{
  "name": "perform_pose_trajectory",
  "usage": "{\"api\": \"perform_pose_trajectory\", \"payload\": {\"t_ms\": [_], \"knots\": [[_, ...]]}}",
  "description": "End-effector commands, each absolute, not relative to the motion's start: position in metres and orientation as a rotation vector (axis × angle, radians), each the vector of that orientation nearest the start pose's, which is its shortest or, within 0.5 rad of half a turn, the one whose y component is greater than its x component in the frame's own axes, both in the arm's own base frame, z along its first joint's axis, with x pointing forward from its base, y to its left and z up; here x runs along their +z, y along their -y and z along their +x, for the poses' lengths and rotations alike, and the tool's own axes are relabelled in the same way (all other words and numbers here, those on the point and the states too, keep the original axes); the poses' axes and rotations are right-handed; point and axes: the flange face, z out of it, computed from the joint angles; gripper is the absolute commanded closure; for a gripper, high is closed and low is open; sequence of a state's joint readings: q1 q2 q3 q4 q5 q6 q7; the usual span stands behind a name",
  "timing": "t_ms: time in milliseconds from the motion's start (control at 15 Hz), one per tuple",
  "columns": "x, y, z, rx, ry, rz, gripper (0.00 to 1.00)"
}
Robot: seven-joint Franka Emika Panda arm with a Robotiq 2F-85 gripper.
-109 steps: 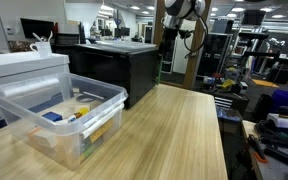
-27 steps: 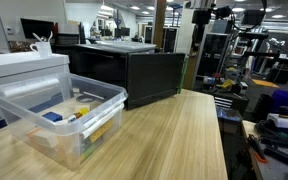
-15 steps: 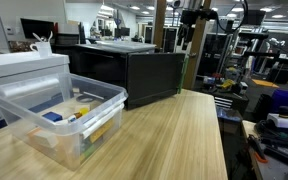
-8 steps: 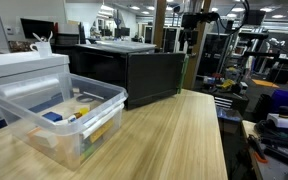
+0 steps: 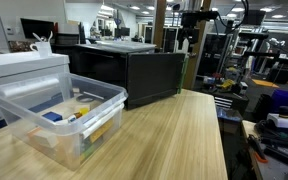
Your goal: Open the microwave door.
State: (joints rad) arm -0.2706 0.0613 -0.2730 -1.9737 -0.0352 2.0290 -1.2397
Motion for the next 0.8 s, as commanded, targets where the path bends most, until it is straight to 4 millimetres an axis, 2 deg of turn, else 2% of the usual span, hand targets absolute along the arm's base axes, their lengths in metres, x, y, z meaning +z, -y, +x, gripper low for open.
{"api": "perform_pose_trajectory", "payload": {"t_ms": [0, 400, 733], "knots": [[0.437, 0.299, 0.488, 0.091, 1.197, -2.901, 0.0], [0.424, 0.302, 0.492, 0.124, 1.308, -2.823, 0.0], [0.432, 0.297, 0.501, 0.062, 1.391, -2.81, 0.0]]}}
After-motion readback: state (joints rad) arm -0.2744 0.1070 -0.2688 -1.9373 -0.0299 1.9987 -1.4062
